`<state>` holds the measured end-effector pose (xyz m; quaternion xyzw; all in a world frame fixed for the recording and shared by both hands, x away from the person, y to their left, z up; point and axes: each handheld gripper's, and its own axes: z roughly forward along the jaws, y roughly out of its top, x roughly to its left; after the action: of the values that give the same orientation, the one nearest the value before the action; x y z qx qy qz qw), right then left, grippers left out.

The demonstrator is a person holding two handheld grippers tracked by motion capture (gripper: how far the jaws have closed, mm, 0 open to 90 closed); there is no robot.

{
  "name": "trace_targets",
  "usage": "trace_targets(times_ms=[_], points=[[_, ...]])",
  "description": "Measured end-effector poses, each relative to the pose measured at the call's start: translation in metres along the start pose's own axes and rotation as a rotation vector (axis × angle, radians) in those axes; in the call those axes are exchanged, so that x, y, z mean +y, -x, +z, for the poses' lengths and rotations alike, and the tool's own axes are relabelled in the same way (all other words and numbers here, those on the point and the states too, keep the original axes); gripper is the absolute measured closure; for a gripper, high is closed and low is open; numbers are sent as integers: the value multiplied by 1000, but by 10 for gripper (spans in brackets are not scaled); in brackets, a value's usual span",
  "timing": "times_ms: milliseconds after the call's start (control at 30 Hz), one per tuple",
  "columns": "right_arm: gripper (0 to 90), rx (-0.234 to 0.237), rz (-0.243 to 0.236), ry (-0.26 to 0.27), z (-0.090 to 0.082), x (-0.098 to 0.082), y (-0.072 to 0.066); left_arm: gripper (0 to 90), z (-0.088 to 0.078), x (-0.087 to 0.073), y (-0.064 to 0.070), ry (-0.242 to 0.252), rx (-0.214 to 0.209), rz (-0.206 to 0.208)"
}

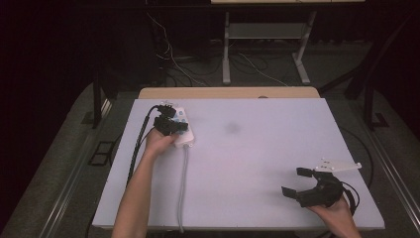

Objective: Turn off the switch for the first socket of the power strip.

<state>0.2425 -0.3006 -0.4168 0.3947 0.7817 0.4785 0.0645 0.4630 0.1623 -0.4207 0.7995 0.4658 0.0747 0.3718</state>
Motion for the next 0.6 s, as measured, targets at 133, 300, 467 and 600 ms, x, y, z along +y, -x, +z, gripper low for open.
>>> trace_targets(times_ms=[133,300,467,600], points=[[4,1,3,2,0,0,0,896,-7,2,1,41,-7,5],[4,1,4,0,0,0,1,896,-15,6,4,86,-13,11],[4,-1,4,3,-1,0,0,896,-21,9,4,93,-4,11],[4,-2,5,3,-1,0,1,896,-27,10,4,100,-1,6]])
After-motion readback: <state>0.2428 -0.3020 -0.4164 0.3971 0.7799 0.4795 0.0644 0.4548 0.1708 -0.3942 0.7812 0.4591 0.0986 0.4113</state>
